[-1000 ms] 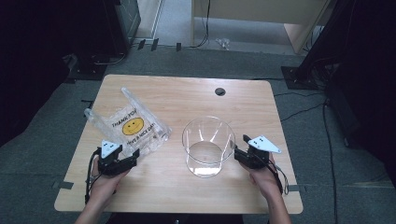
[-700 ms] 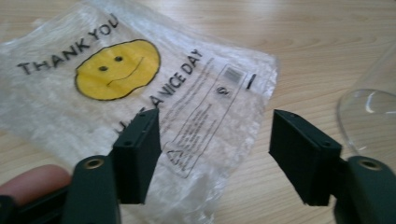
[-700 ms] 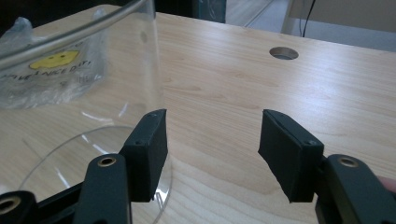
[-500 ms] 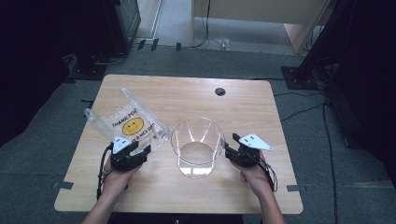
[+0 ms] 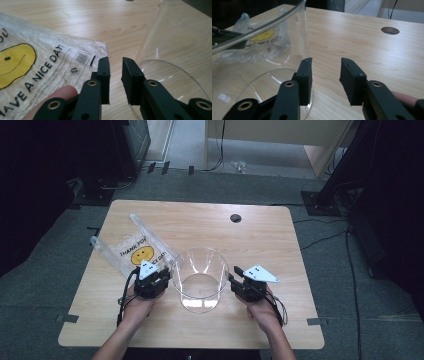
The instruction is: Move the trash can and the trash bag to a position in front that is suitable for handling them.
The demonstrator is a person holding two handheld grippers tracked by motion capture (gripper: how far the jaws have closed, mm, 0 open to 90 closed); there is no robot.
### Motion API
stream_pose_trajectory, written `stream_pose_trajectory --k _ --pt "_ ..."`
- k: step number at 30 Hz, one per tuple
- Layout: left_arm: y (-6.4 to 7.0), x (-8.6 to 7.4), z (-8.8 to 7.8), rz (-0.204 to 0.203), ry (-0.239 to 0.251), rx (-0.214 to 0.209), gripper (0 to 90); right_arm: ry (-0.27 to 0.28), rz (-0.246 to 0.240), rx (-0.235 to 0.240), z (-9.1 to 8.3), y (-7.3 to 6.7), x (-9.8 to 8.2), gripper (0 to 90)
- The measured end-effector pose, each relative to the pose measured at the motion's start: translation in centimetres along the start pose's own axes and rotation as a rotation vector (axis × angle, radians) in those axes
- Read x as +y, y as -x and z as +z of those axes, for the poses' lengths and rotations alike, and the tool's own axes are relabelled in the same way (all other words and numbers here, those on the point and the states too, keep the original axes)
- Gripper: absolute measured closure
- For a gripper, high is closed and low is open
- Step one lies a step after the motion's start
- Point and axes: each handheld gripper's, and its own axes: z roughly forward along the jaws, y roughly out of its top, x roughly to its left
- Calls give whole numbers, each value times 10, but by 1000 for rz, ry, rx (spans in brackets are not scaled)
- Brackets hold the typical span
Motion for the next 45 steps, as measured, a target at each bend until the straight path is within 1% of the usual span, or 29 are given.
stream_pose_trajectory --k 2,5,9,11,13,14,18,20,21,22,23,26,28,29,31,32,33,34,35,36,37,38,39,40,41,42,43,44,45 --pt "2 0 1 10 -3 -21 814 -1 2 -1 1 -5 1 663" --pt "5 -1 -1 15 -8 -12 871 -5 10 -1 3 -13 0 708" --pt "3 -3 -5 13 -8 -17 889 -5 24 -5 2 -20 -1 734" --pt "4 -6 -10 18 -10 -7 896 -4 30 -1 1 -25 -2 746" --pt "8 -11 -17 40 -4 15 896 -5 37 -7 -1 -31 -5 758" --pt "8 -11 -17 40 -4 15 894 -5 37 -7 -1 -31 -5 758" --pt "10 -21 -31 34 4 24 879 -11 56 -9 -4 -40 -9 761" --pt "13 -25 -35 56 7 40 882 -7 58 -10 -6 -44 -11 761" --pt "13 -25 -35 56 7 40 883 -7 58 -10 -6 -44 -11 761" --pt "14 -27 -37 62 8 44 883 -3 51 -14 -7 -46 -12 761" --pt "16 -32 -42 71 7 42 879 -5 58 -16 -11 -50 -14 761" --pt "17 -37 -46 62 7 35 875 -11 71 -12 -14 -53 -16 759" --pt "16 -38 -47 64 9 35 838 -10 72 -12 -15 -54 -16 748" --pt "14 -39 -48 70 8 36 797 -10 50 -18 -16 -53 -17 705" --pt "10 -39 -47 74 3 33 738 -25 14 -32 -16 -51 -19 682" --pt "7 -40 -47 81 -4 41 684 -29 -11 -48 -16 -49 -21 666" --pt "7 -40 -47 81 -4 41 652 -29 -11 -48 -16 -49 -21 666" --pt "3 -41 -46 75 -10 52 619 -33 -32 -65 -16 -46 -23 644" --pt "0 -42 -46 66 -14 58 619 -47 -45 -82 -16 -40 -26 603" --pt "-6 -43 -45 48 -19 72 580 -54 -46 -89 -16 -36 -28 572" --pt "-15 -45 -45 21 -26 93 524 -74 -30 -121 -19 -21 -34 507" --pt "-21 -45 -45 5 -29 102 507 -83 -14 -132 -20 -15 -37 476" --pt "-21 -45 -45 5 -29 102 492 -83 -14 -132 -20 -15 -37 476" --pt "-31 -46 -44 -18 -41 126 475 -111 28 -167 -24 2 -43 418" --pt "-31 -46 -44 -18 -41 126 461 -111 28 -167 -24 2 -43 418" --pt "-38 -47 -43 -28 -49 150 455 -141 61 -181 -26 14 -48 368" --pt "-40 -48 -42 -36 -53 160 450 -160 76 -179 -27 22 -51 341" --pt "-43 -48 -41 -40 -59 166 445 -183 88 -190 -28 28 -53 325" --pt "-43 -48 -41 -40 -59 166 440 -205 82 -214 -28 34 -56 306"
